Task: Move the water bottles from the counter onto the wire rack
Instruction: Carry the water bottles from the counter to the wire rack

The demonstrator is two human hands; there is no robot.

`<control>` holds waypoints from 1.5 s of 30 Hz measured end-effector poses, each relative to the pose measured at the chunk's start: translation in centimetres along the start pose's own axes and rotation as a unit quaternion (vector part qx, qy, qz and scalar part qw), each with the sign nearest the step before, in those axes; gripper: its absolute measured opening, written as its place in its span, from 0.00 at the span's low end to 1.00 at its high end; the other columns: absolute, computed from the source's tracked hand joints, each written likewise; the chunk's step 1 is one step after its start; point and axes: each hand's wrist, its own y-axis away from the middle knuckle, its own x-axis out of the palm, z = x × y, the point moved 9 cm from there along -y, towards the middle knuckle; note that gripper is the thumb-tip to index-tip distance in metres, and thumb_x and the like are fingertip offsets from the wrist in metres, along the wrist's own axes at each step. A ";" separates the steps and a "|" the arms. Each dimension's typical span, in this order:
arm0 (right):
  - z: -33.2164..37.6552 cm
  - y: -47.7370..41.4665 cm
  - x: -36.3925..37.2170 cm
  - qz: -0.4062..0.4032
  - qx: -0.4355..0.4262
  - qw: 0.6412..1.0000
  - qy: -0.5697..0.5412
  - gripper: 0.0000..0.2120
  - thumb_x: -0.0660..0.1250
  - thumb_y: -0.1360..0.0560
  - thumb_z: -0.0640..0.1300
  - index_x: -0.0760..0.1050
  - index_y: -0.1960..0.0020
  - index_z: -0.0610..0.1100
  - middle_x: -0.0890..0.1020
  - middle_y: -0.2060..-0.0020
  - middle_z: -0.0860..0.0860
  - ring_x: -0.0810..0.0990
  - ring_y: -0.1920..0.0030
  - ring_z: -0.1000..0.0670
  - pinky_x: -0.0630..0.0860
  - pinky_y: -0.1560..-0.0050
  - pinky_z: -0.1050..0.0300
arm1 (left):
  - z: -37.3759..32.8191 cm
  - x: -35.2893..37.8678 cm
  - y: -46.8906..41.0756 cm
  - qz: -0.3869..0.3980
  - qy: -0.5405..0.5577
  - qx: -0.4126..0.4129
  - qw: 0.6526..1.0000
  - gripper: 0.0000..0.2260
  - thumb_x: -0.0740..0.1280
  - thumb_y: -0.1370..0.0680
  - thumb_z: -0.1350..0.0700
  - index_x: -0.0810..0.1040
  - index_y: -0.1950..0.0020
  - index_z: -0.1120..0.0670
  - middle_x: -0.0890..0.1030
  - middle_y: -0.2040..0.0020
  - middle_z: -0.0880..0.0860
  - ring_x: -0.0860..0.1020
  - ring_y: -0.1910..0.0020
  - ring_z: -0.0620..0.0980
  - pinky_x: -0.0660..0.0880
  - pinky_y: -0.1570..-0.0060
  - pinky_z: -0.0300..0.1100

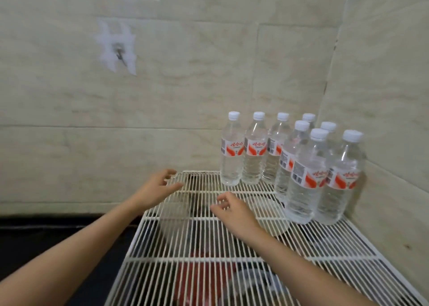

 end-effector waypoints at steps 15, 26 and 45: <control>13.5 15.1 16.9 0.199 -0.324 0.925 0.020 0.20 0.63 0.25 0.48 0.69 0.33 0.47 0.76 0.39 0.48 0.72 0.37 0.49 0.66 0.38 0.58 | 12.3 -13.5 36.4 -0.289 -0.116 -0.260 0.914 0.18 0.66 0.25 0.56 0.72 0.36 0.58 0.75 0.40 0.59 0.74 0.42 0.56 0.69 0.42 0.45; 16.2 25.0 30.8 0.298 -0.309 0.895 0.119 0.20 0.60 0.23 0.52 0.68 0.33 0.47 0.72 0.35 0.49 0.66 0.32 0.49 0.67 0.37 0.54 | 18.2 -18.2 55.8 -0.370 -0.083 -0.351 0.856 0.17 0.67 0.25 0.58 0.72 0.37 0.61 0.75 0.38 0.62 0.73 0.38 0.58 0.67 0.39 0.45; 33.3 47.0 53.3 0.382 -0.381 0.836 0.096 0.18 0.62 0.24 0.49 0.71 0.36 0.43 0.74 0.37 0.46 0.68 0.34 0.47 0.62 0.35 0.58 | 28.4 -29.2 85.8 -0.522 0.035 -0.418 0.743 0.14 0.65 0.25 0.57 0.74 0.41 0.58 0.76 0.42 0.59 0.74 0.42 0.56 0.68 0.41 0.47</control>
